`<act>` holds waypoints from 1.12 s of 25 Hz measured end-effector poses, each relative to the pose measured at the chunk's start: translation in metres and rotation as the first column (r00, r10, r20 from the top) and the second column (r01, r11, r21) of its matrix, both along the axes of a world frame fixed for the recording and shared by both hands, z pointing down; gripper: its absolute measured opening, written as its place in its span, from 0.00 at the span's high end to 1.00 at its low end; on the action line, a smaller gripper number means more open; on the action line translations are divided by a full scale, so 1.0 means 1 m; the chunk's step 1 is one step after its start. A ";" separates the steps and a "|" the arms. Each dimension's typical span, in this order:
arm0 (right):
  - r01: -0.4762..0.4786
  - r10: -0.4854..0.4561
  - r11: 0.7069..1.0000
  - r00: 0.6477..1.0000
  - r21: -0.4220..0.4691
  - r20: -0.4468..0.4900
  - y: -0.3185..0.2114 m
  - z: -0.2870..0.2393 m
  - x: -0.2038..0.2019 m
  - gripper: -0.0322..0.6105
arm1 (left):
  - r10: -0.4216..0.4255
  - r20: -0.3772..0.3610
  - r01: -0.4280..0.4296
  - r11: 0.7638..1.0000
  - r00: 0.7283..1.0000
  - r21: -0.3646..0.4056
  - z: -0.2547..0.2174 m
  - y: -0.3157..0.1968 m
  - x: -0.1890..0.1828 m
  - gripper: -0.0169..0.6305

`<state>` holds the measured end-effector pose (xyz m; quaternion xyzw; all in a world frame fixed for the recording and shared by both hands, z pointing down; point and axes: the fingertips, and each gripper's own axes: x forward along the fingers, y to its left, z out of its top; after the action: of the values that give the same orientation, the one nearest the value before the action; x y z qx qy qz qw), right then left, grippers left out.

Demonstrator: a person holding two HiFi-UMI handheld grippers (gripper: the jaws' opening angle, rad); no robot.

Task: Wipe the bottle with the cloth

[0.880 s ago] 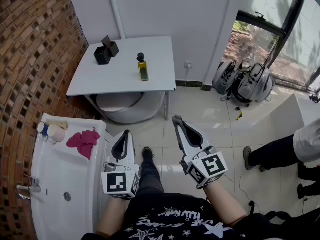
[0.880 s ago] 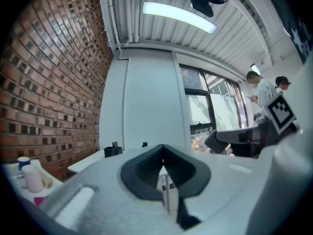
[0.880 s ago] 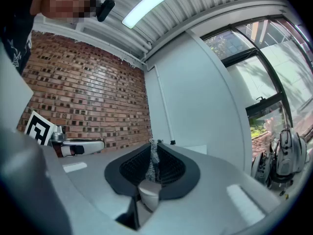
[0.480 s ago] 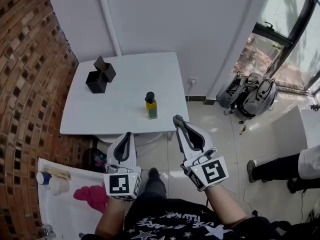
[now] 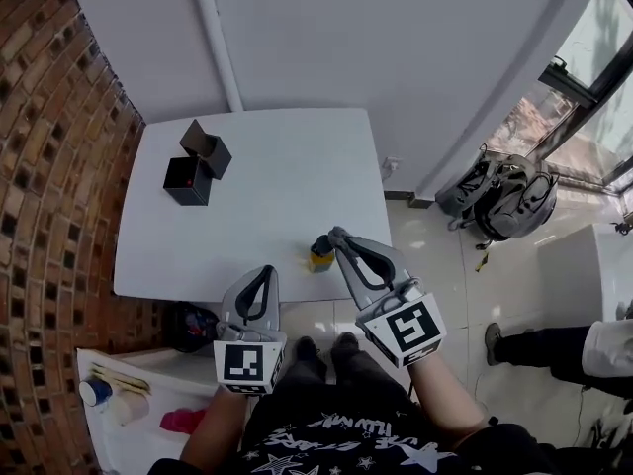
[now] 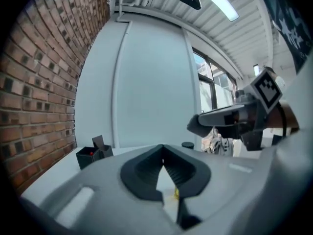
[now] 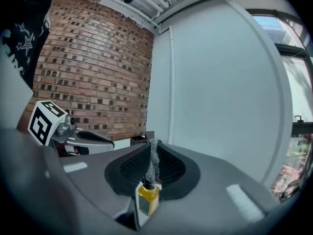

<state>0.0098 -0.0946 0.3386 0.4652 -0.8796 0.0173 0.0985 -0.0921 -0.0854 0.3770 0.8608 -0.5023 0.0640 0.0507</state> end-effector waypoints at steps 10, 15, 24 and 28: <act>0.119 -0.127 0.990 0.988 -0.079 -0.093 -0.014 0.028 -0.022 0.89 | -0.013 0.036 0.014 0.999 0.999 -0.029 0.022 -0.012 0.008 0.97; 0.147 -0.155 0.985 0.984 -0.088 -0.089 -0.012 0.029 -0.024 0.89 | -0.002 0.027 0.002 1.000 1.000 -0.017 0.019 -0.010 0.020 0.97; 0.202 -0.213 0.972 0.974 -0.120 -0.079 0.004 0.030 -0.028 0.89 | 0.006 0.042 -0.006 1.000 0.999 0.002 0.017 -0.013 0.029 0.97; 0.248 -0.249 0.959 0.968 -0.139 0.006 0.018 0.026 -0.029 0.89 | -0.003 0.033 0.003 1.000 0.999 -0.007 0.018 -0.014 0.029 0.97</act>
<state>-0.0191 -0.0770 0.3649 0.3432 -0.9271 0.0630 0.1370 -0.0632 -0.0995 0.3952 0.8588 -0.5040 0.0798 0.0453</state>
